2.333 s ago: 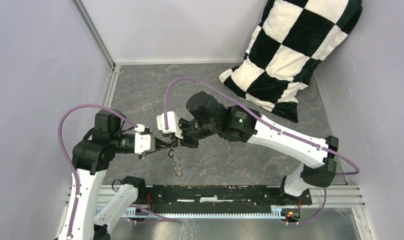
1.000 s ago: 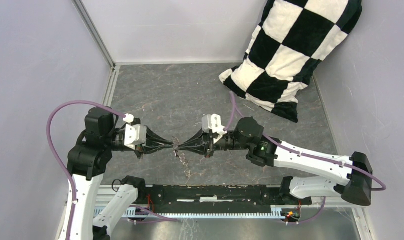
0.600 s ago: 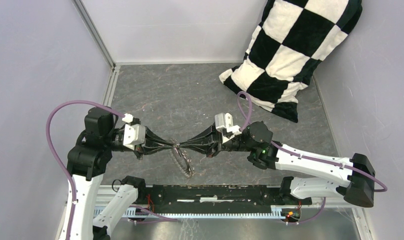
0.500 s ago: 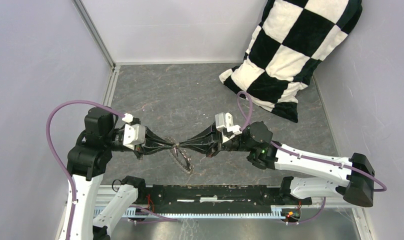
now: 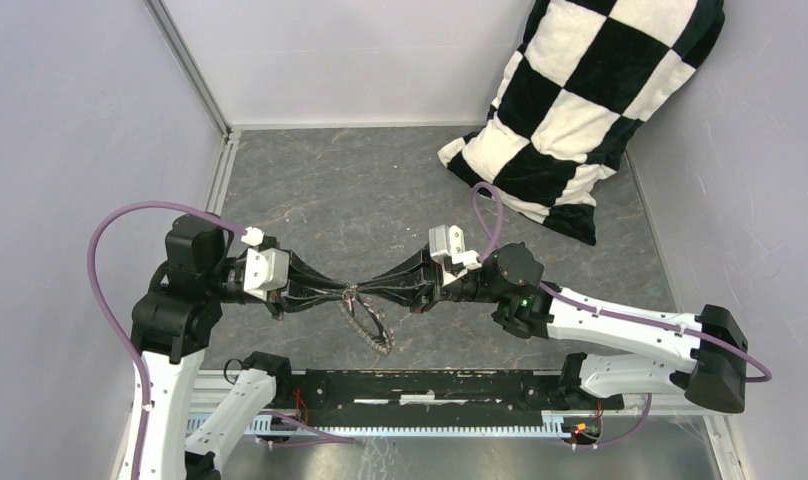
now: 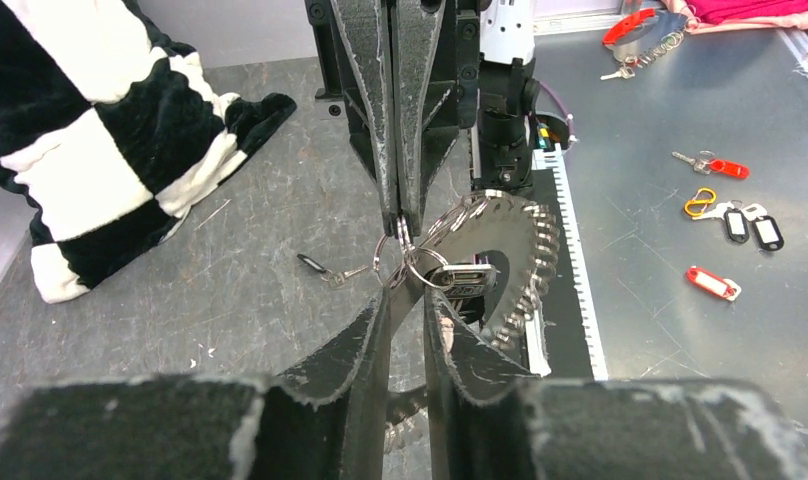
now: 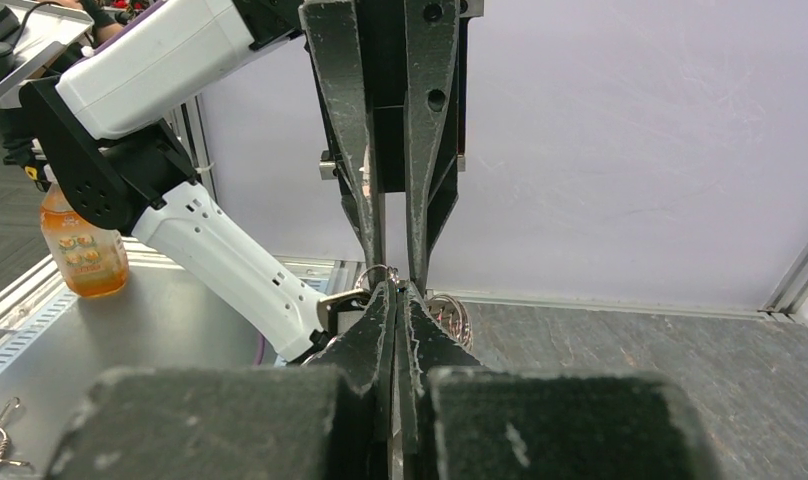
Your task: Put the keys on the keyring
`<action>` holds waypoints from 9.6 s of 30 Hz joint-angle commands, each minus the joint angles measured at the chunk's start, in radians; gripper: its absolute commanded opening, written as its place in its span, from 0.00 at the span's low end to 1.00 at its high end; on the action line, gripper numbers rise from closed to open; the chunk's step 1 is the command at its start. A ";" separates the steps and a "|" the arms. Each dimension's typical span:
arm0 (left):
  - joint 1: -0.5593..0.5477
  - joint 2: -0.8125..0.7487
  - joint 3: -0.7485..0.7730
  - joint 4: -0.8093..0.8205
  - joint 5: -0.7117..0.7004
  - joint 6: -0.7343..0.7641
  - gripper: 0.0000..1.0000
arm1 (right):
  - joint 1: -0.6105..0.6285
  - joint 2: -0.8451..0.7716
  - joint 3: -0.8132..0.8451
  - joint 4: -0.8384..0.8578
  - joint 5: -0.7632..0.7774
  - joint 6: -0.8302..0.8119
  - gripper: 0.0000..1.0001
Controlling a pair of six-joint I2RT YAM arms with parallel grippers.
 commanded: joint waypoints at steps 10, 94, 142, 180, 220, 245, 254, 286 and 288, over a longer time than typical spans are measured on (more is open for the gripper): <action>-0.003 0.028 0.044 -0.014 0.038 -0.064 0.33 | -0.003 -0.028 0.033 0.019 0.028 -0.042 0.00; -0.007 -0.080 -0.153 0.305 0.010 -0.267 0.09 | 0.007 -0.007 0.074 0.065 -0.007 -0.003 0.00; -0.010 0.042 0.091 -0.204 0.007 0.126 0.38 | 0.009 0.005 -0.031 0.202 -0.011 0.062 0.00; -0.010 -0.016 -0.041 0.025 -0.038 -0.053 0.02 | 0.012 -0.017 0.099 -0.136 0.011 -0.073 0.28; -0.010 -0.040 -0.012 0.025 0.016 -0.054 0.02 | -0.102 0.045 0.258 -0.482 0.010 0.028 0.43; -0.010 -0.063 -0.096 0.250 -0.252 -0.249 0.02 | 0.128 0.100 0.374 -0.746 0.365 -0.169 0.60; -0.010 -0.067 -0.091 0.265 -0.259 -0.282 0.02 | 0.193 0.160 0.411 -0.818 0.620 -0.212 0.16; -0.010 0.017 -0.068 -0.007 -0.339 -0.019 0.02 | 0.407 0.193 0.530 -0.902 0.934 -0.465 0.28; -0.010 0.017 -0.066 -0.029 -0.330 0.018 0.02 | 0.402 0.163 0.516 -0.914 0.860 -0.469 0.43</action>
